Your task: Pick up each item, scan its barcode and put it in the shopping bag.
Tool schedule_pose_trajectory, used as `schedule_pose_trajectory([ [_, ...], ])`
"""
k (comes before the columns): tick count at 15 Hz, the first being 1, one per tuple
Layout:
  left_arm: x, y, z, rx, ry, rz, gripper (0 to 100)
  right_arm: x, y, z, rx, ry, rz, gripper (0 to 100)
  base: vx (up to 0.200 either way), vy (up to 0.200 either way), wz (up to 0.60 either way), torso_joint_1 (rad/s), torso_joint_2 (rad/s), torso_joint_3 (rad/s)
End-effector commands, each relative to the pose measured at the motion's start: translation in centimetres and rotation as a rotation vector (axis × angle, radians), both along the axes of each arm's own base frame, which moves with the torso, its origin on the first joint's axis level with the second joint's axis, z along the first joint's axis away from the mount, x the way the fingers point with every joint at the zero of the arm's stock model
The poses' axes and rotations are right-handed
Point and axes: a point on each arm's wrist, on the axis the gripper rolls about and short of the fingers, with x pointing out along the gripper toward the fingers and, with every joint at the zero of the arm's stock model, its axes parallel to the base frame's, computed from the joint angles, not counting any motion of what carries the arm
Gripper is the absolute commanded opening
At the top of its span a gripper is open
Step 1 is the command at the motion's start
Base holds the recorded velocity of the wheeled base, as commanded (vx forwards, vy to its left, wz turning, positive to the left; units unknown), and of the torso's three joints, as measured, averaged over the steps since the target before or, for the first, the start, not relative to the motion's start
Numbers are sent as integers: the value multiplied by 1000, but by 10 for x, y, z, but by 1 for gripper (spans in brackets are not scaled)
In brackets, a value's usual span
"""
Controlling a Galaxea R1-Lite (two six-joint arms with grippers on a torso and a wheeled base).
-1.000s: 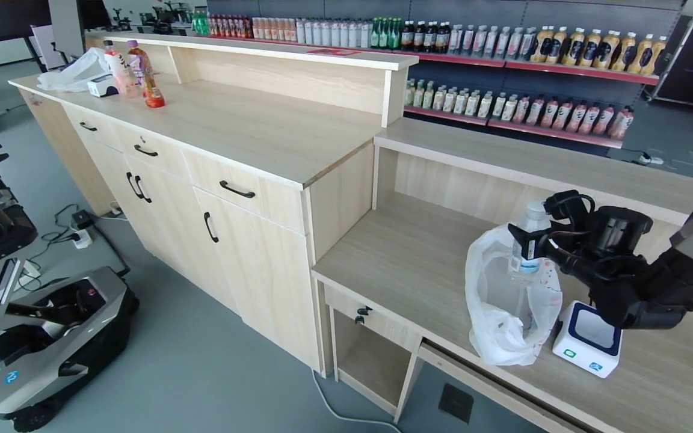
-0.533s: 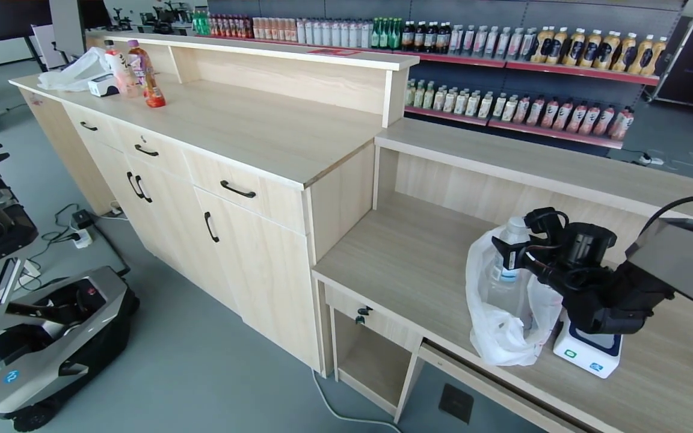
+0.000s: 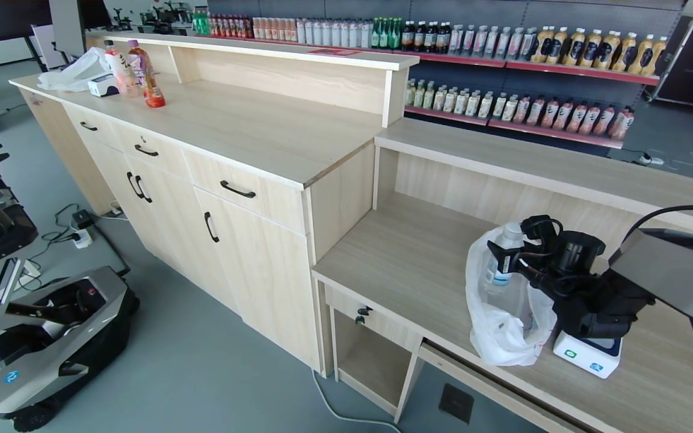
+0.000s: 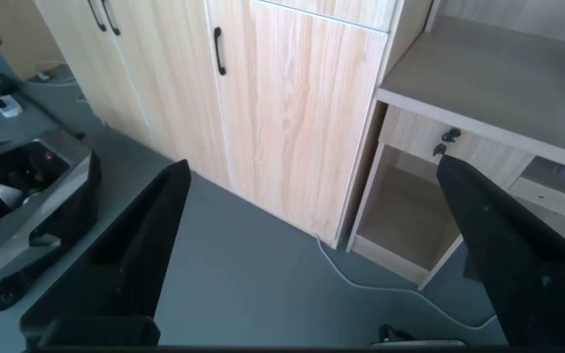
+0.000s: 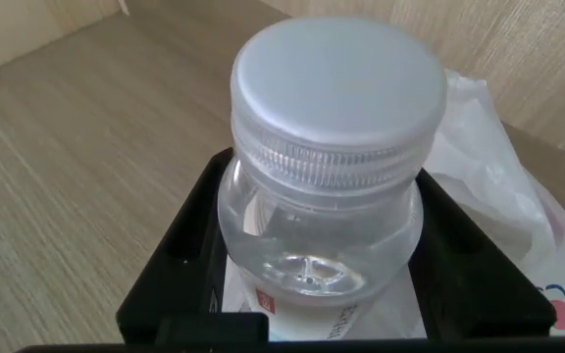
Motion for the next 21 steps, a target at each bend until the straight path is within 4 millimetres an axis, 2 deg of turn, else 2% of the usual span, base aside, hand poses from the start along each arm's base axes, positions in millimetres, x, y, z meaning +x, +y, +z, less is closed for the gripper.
schedule_pose_trajectory([
  [1,0,0,0,0,0,-1,100,2,0,-8,0,12,2,0,0,0,0,0,0,0],
  [6,0,0,0,0,0,-1,100,-1,-3,-14,-9,10,-4,0,0,0,0,0,0,0],
  [7,0,0,0,0,0,0,100,-1,-3,-15,-9,15,-4,100,0,0,0,0,0,0],
  [9,0,0,0,0,0,0,100,-4,-3,-11,-7,15,-5,100,0,0,0,0,0,0],
  [11,0,0,0,0,0,0,100,-5,-2,4,-13,-11,-4,100,0,0,0,0,0,0],
  [13,0,0,0,0,0,0,100,-13,-2,25,-19,-14,-4,100,0,0,0,0,0,0],
  [14,0,0,0,0,0,-1,100,-25,0,46,-29,-8,-1,100,0,0,0,0,0,0],
  [15,0,0,0,0,0,0,100,-44,1,71,-55,-9,1,100,0,0,0,0,0,0],
  [16,0,0,0,0,0,0,100,-71,6,103,-78,-31,10,100,0,0,0,0,0,0],
  [18,0,0,0,0,0,-1,100,-128,11,152,-88,-103,18,100,0,0,0,0,0,0],
  [19,0,0,0,0,0,-1,100,-137,12,160,-86,-119,18,100,0,0,0,0,0,0],
  [20,0,0,0,0,0,0,100,-164,7,183,-93,-125,-66,100,0,0,0,0,0,0],
  [21,0,0,0,0,0,0,100,-175,-3,194,-100,-99,-190,100,0,0,-600,2,7,2],
])
